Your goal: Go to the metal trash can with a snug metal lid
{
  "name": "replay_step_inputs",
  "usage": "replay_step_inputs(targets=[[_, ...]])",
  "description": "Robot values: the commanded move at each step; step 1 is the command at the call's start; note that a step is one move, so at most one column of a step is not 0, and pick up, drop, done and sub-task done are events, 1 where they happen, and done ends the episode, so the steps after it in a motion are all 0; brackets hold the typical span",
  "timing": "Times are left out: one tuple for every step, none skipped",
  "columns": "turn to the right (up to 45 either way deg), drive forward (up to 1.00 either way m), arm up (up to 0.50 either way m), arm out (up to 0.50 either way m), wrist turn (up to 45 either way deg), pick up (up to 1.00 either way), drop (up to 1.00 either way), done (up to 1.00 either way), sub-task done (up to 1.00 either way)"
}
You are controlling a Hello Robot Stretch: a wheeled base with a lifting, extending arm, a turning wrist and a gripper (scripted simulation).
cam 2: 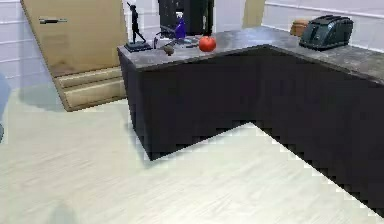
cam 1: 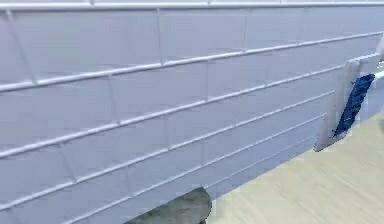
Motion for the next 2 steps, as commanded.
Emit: replay_step_inputs(targets=[[-45.0,0.00,0.00,0.00,0.0,0.00,0.00,0.00,0.00],[-45.0,0.00,0.00,0.00,0.0,0.00,0.00,0.00,0.00]])
